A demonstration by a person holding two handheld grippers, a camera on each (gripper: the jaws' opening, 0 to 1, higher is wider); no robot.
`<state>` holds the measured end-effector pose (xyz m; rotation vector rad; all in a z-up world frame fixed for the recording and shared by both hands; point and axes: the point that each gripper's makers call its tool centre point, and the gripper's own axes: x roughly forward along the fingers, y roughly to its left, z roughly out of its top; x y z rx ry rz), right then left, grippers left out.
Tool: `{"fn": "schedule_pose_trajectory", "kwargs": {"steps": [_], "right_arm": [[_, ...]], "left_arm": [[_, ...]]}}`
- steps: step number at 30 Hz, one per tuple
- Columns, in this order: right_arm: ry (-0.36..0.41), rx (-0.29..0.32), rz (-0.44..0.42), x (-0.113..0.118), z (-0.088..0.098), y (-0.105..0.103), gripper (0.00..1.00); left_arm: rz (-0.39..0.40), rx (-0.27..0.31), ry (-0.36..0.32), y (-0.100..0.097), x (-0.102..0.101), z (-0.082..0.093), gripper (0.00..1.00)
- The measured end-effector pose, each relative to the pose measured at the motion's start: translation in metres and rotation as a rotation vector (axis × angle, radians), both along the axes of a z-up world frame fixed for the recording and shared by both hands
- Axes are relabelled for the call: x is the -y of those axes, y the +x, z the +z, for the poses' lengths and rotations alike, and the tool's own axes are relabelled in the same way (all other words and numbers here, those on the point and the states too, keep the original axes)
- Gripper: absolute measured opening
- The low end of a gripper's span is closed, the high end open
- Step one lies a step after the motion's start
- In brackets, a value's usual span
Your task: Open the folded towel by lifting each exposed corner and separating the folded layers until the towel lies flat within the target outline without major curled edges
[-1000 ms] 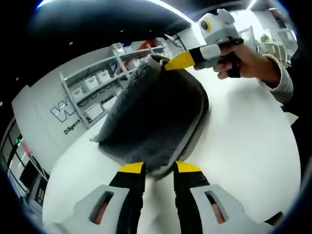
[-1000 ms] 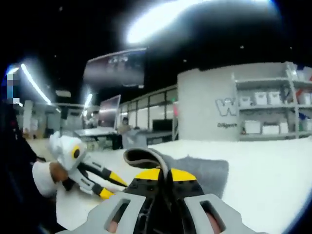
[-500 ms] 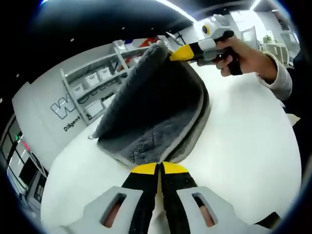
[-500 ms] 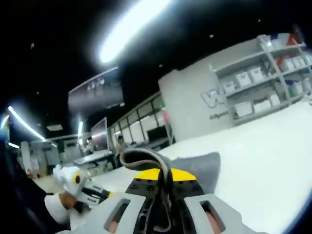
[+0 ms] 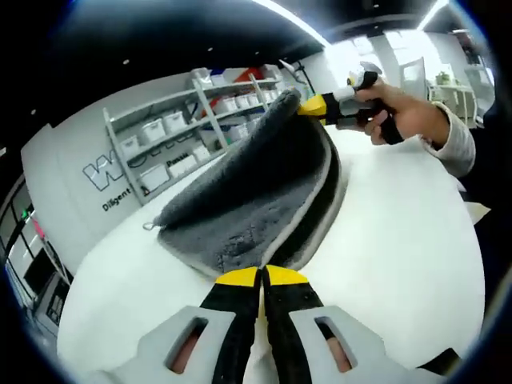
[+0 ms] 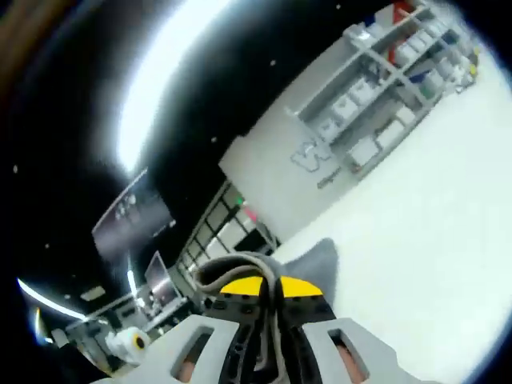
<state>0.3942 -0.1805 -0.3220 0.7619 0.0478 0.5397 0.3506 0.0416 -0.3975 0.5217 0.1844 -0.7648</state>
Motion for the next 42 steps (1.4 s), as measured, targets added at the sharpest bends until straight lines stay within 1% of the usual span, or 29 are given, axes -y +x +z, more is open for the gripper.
{"fn": "schedule_pose_trajectory", "kwargs": {"steps": [1,2,4,6,8,11,13,15,18,21,23,26,29,31,33,37,39,42], "right_arm": [[-0.028,-0.003,-0.031,0.006,-0.003,0.002,0.00],[-0.042,-0.009,-0.033,0.007,-0.004,0.002,0.00],[-0.049,-0.012,-0.040,0.008,-0.005,0.000,0.00],[-0.049,-0.026,-0.058,0.007,-0.008,-0.005,0.00],[-0.052,-0.030,-0.065,0.002,-0.011,-0.011,0.01],[-0.079,-0.044,-0.082,0.004,-0.017,-0.010,0.01],[-0.083,-0.049,-0.086,0.007,-0.018,-0.007,0.01],[-0.082,-0.048,-0.086,0.010,-0.017,-0.003,0.01],[-0.091,-0.042,-0.087,0.013,-0.015,0.001,0.01],[-0.094,-0.035,-0.083,0.010,-0.014,-0.002,0.01],[-0.088,-0.034,-0.077,0.008,-0.013,-0.003,0.01],[-0.074,-0.032,-0.068,0.008,-0.010,-0.002,0.01],[-0.023,-0.024,-0.031,0.002,-0.003,-0.006,0.01],[-0.010,-0.021,-0.017,-0.002,0.000,-0.010,0.00],[-0.009,-0.014,-0.009,-0.007,0.002,-0.014,0.00],[0.012,-0.010,0.019,-0.011,0.006,-0.015,0.00],[0.019,-0.008,0.029,-0.011,0.009,-0.014,0.00],[0.023,0.000,0.048,-0.010,0.014,-0.012,0.00]], "left_arm": [[-0.005,-0.003,-0.005,-0.001,0.001,0.000,0.01],[-0.011,-0.006,-0.008,-0.002,0.002,0.000,0.01],[-0.019,-0.017,-0.014,-0.002,0.004,-0.001,0.01],[-0.024,-0.023,-0.017,-0.003,0.006,-0.002,0.01],[-0.032,-0.023,-0.017,-0.004,0.008,-0.003,0.01],[-0.038,-0.019,-0.011,-0.005,0.010,-0.002,0.02],[-0.050,-0.019,-0.023,-0.006,0.011,0.000,0.03],[-0.063,-0.017,-0.040,-0.008,0.013,0.003,0.08],[-0.080,-0.019,-0.087,-0.009,0.016,0.014,0.14],[-0.081,-0.014,-0.125,-0.008,0.017,0.024,0.21],[-0.078,-0.009,-0.126,-0.005,0.016,0.029,0.26],[-0.058,0.029,-0.089,0.002,0.014,0.034,0.33],[-0.064,0.045,-0.085,0.006,0.018,0.042,0.36],[-0.069,0.037,-0.109,0.007,0.024,0.050,0.40],[-0.080,0.047,-0.114,0.007,0.031,0.056,0.41],[-0.108,0.067,-0.100,0.011,0.045,0.066,0.45],[-0.122,0.069,-0.100,0.014,0.049,0.073,0.49],[-0.151,0.066,-0.110,0.016,0.060,0.079,0.55]]}}
